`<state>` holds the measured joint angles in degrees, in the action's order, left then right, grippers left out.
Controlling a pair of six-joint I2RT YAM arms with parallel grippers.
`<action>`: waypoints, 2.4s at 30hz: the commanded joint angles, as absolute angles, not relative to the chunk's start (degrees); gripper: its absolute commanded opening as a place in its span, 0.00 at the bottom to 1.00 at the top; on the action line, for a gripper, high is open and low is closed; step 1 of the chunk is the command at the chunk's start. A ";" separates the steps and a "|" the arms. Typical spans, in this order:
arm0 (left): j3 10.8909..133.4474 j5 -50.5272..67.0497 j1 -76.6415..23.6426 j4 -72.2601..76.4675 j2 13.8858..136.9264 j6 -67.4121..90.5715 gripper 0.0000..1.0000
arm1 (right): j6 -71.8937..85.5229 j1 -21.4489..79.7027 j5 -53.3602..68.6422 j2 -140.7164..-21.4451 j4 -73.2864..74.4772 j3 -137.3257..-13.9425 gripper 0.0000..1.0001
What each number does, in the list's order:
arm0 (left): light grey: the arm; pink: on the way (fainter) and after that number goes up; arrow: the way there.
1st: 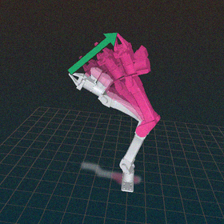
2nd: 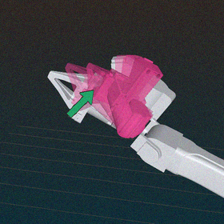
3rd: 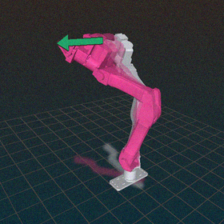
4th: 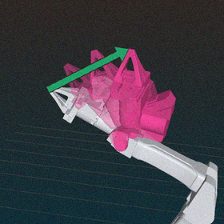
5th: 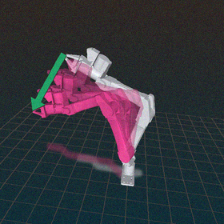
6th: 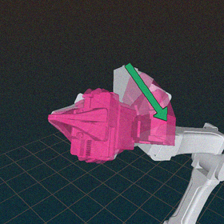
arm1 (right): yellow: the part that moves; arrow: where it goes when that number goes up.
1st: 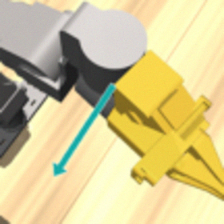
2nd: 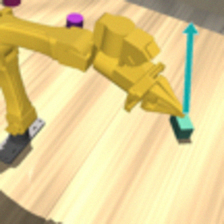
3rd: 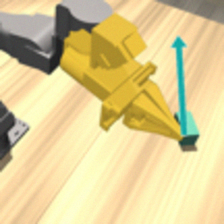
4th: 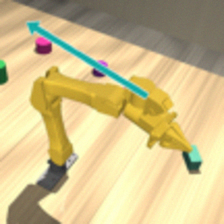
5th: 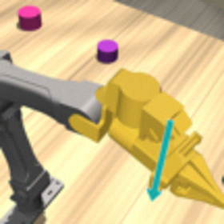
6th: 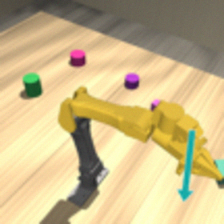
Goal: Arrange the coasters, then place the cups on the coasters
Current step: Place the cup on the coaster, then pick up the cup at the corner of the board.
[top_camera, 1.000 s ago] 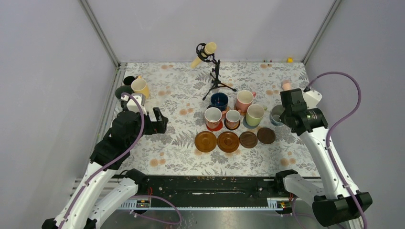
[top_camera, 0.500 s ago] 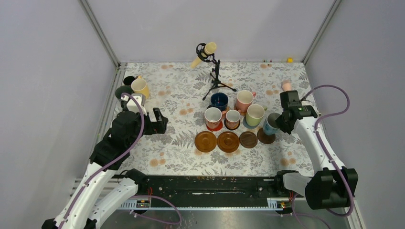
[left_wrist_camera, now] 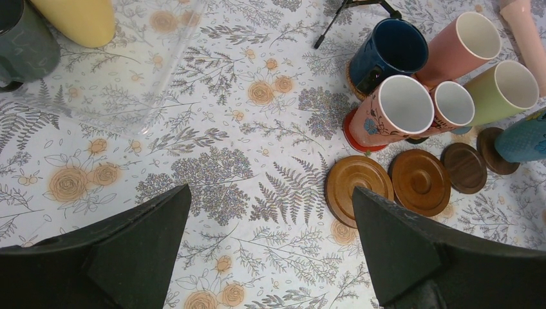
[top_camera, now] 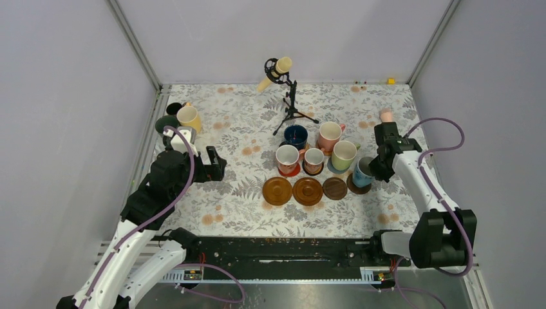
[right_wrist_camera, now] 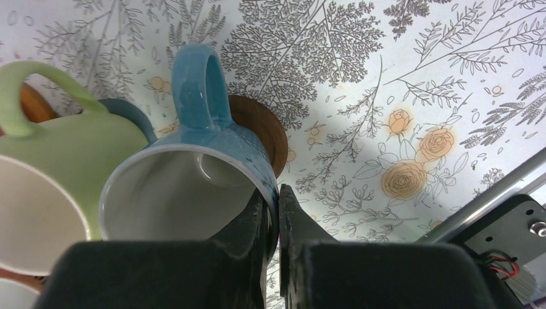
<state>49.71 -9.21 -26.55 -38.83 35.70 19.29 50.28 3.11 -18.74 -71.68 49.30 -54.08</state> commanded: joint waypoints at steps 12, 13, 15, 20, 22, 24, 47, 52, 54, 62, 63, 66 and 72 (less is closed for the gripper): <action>49.57 -8.00 -26.36 -35.07 35.75 18.46 0.99 | 50.76 2.73 -18.83 -74.35 51.04 -58.47 0.00; 49.65 -7.92 -26.34 -35.07 35.78 18.46 0.99 | 50.80 2.71 -18.75 -74.57 51.06 -58.45 0.00; 49.58 -7.87 -26.37 -35.11 35.78 18.46 0.99 | 50.68 2.76 -18.82 -74.93 51.03 -58.38 0.00; 49.57 -7.98 -26.37 -35.10 35.72 18.41 0.99 | 50.38 2.72 -19.82 -75.80 50.99 -58.31 0.08; 49.57 -8.00 -26.36 -35.07 35.68 18.37 0.99 | 50.28 2.72 -19.26 -75.98 51.02 -58.45 0.11; 49.59 -8.07 -26.36 -35.07 35.73 18.37 0.99 | 50.30 2.72 -19.16 -75.68 50.94 -58.45 0.14; 48.50 -12.47 -25.89 -34.84 36.99 19.70 0.99 | 35.15 2.81 -5.79 -57.49 44.36 -62.45 0.81; 49.20 -13.99 -22.83 -34.40 39.28 22.59 0.99 | 30.85 2.81 2.59 -50.22 42.27 -61.08 1.00; 50.24 -14.05 -20.70 -32.93 41.46 24.19 0.99 | 31.29 2.96 6.75 -47.69 41.79 -59.57 1.00; 60.52 -8.37 -9.27 -26.74 60.10 27.01 0.91 | 32.96 4.03 15.48 -40.19 38.40 -52.76 0.99; 61.77 -8.73 -7.16 -26.71 62.94 27.29 0.87 | 32.85 4.06 16.75 -39.97 38.44 -52.36 0.99; 64.96 -6.01 -0.52 -24.79 70.68 29.57 0.74 | 32.36 4.00 21.40 -39.01 37.77 -50.76 0.99; 70.53 -4.18 5.85 -22.12 83.15 33.74 0.54 | 30.13 4.04 20.94 -35.20 39.00 -50.98 0.96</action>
<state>66.30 -5.56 4.14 -26.09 78.76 30.24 32.75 3.75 18.35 -37.67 40.03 -50.11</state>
